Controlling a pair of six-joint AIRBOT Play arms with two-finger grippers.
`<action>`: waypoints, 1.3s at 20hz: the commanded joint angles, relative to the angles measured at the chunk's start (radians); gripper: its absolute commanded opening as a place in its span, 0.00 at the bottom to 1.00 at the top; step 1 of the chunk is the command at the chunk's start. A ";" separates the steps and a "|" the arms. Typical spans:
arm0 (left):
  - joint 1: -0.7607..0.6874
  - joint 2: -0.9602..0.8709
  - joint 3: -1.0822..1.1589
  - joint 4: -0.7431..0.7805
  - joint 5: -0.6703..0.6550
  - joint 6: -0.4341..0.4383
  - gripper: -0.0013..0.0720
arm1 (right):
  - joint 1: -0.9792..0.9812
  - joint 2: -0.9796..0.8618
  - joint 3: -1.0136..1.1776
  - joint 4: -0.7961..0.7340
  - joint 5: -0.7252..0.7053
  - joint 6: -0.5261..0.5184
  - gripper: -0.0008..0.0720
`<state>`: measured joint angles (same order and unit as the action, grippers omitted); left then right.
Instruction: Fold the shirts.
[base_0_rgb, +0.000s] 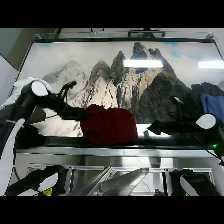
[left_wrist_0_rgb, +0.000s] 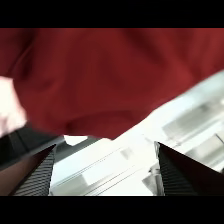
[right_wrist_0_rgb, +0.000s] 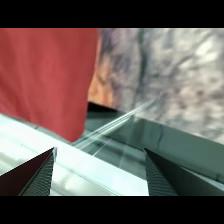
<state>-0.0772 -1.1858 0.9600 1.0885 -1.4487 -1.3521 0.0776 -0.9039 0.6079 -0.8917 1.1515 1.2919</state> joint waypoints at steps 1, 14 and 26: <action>0.095 0.054 -0.259 -0.067 0.160 0.077 0.99 | 0.066 -0.135 -0.030 0.150 -0.043 -0.130 0.84; 0.098 -0.218 -0.141 -0.328 0.212 0.264 0.26 | 0.187 -0.520 -0.021 0.591 -0.121 -0.463 0.37; 0.129 0.053 0.343 -0.748 -0.010 0.251 0.01 | 0.071 -0.285 0.550 0.594 0.183 -0.386 0.04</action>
<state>0.0338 -1.2396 1.1351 0.5514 -1.3998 -1.0836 0.2073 -1.2900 0.9344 -0.3046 1.2156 0.8448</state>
